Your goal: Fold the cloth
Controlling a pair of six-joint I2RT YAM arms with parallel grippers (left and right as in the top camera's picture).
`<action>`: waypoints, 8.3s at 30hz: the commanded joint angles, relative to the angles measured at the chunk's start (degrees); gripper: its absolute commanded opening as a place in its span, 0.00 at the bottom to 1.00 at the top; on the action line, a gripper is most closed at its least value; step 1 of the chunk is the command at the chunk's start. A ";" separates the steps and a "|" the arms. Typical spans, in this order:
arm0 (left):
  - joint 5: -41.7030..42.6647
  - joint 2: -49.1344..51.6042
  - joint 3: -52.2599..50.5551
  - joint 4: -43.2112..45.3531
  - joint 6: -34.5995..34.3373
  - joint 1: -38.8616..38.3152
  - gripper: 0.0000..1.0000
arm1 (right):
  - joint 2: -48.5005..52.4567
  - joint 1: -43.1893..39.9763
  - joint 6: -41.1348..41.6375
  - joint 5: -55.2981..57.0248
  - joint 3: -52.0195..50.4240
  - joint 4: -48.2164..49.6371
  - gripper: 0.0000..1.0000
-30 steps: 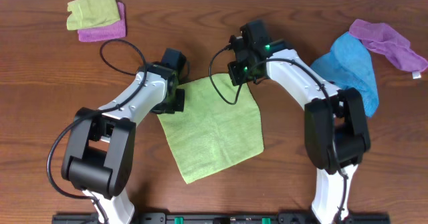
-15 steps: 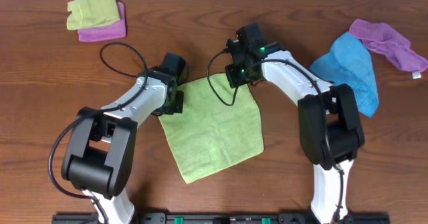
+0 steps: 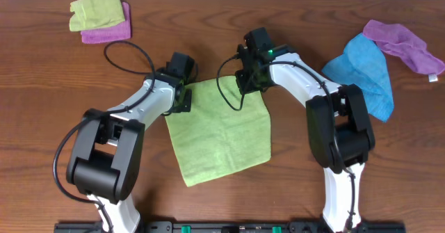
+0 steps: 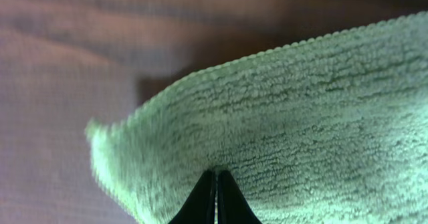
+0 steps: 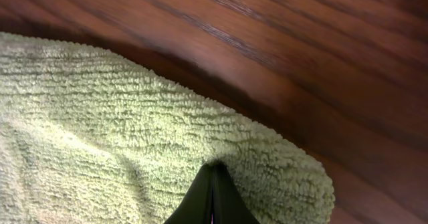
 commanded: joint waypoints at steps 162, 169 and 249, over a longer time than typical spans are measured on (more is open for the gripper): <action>21.40 -42.95 -34.32 -9.14 -6.95 9.90 0.27 | -64.50 -1.55 17.59 -8.35 -53.66 -2.40 0.65; 26.49 -41.03 -36.96 -3.06 -9.20 9.92 0.32 | -64.50 -1.55 17.49 -8.28 -53.66 -2.40 0.65; 31.56 -28.06 -9.27 -1.29 -3.45 9.92 0.06 | -62.55 -3.76 33.27 -33.46 -71.47 27.52 0.64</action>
